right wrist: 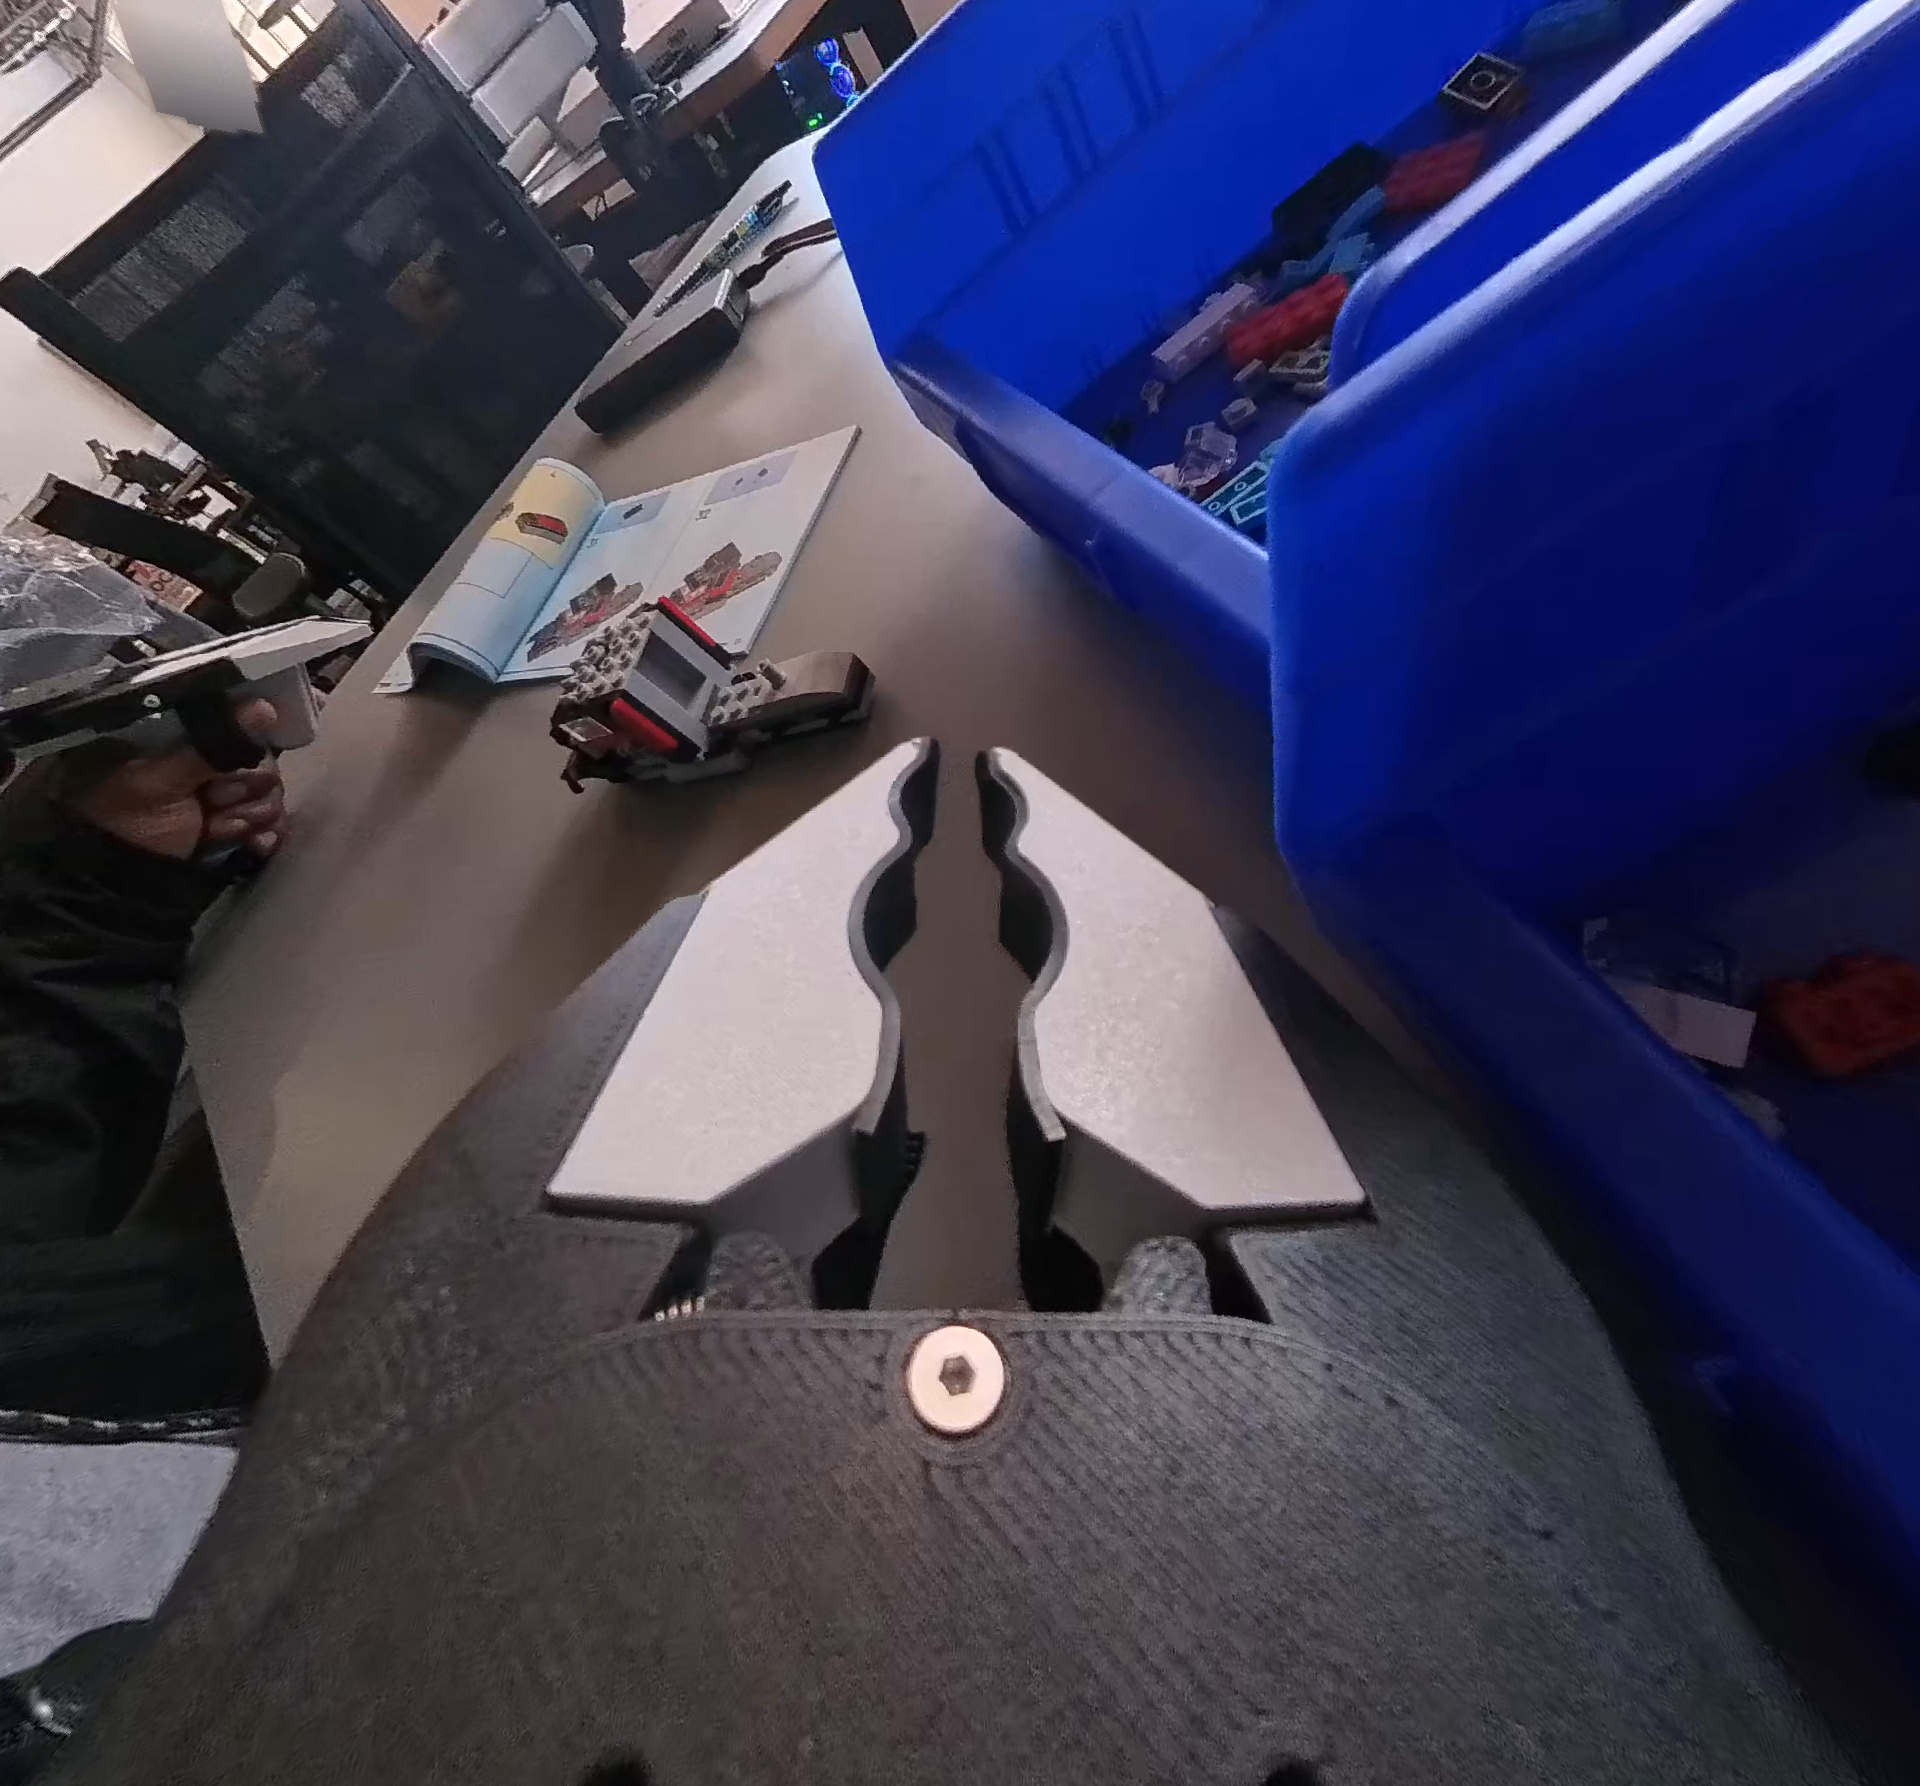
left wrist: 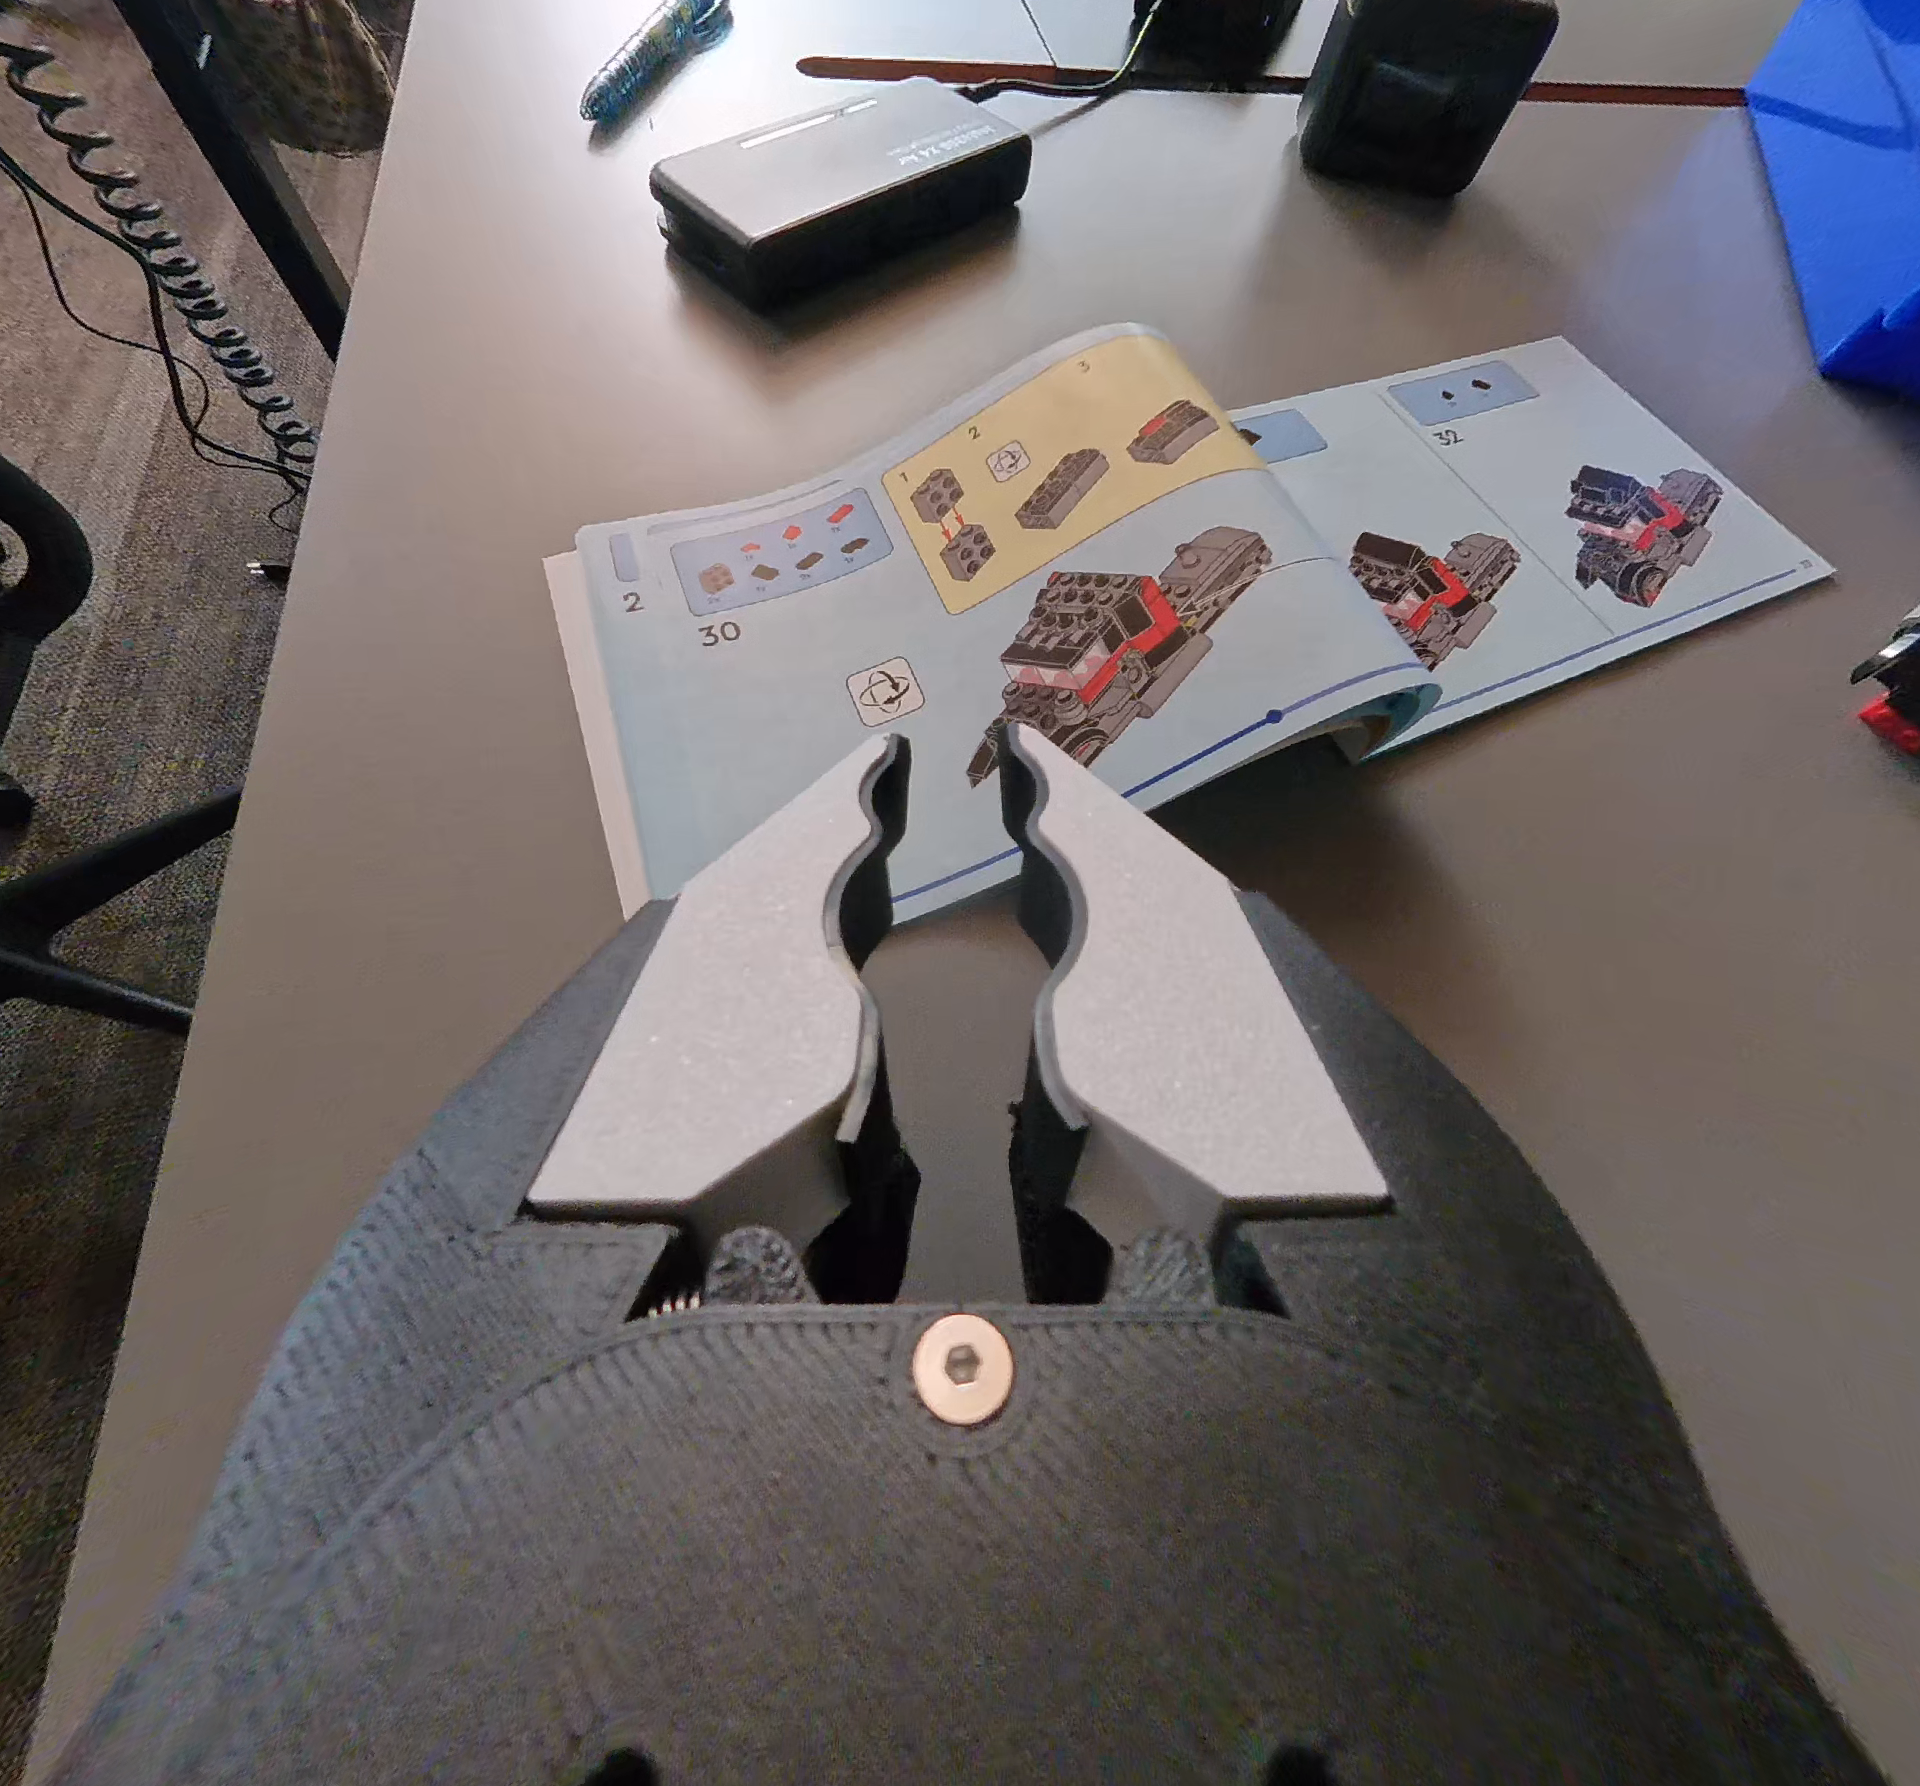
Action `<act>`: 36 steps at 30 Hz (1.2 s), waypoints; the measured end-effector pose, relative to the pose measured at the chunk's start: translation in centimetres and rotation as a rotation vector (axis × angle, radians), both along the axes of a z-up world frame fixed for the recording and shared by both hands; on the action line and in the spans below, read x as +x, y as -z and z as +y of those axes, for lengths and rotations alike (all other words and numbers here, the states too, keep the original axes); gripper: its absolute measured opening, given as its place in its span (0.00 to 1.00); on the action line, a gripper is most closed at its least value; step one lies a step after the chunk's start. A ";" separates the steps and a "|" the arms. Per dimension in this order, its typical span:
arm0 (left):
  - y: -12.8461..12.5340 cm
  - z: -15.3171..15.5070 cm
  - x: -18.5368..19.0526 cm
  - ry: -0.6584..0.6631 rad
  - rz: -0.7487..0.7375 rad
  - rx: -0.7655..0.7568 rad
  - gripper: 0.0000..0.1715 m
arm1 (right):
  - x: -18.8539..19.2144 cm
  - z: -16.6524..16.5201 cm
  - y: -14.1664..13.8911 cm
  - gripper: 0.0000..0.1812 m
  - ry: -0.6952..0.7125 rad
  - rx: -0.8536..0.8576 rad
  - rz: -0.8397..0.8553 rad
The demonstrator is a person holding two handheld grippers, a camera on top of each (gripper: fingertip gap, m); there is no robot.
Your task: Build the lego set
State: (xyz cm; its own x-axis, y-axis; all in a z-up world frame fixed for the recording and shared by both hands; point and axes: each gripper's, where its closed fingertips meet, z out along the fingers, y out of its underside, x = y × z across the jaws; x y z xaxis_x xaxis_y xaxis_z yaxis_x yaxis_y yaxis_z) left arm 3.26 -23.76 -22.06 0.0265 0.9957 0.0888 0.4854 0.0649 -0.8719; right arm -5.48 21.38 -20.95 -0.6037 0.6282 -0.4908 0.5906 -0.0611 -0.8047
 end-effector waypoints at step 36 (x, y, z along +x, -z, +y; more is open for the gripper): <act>2.1 -0.3 -0.4 -0.015 -0.134 0.021 0.15 | 0.2 -0.5 0.2 0.11 -0.036 0.005 -0.016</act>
State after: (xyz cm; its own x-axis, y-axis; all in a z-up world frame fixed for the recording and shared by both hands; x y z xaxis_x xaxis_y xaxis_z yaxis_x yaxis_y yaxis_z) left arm 2.87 -24.04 -24.16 -0.0017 0.9937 0.1118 0.5965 0.0907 -0.7974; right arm -5.31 20.86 -21.18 -0.6179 0.6088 -0.4976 0.6054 -0.0354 -0.7951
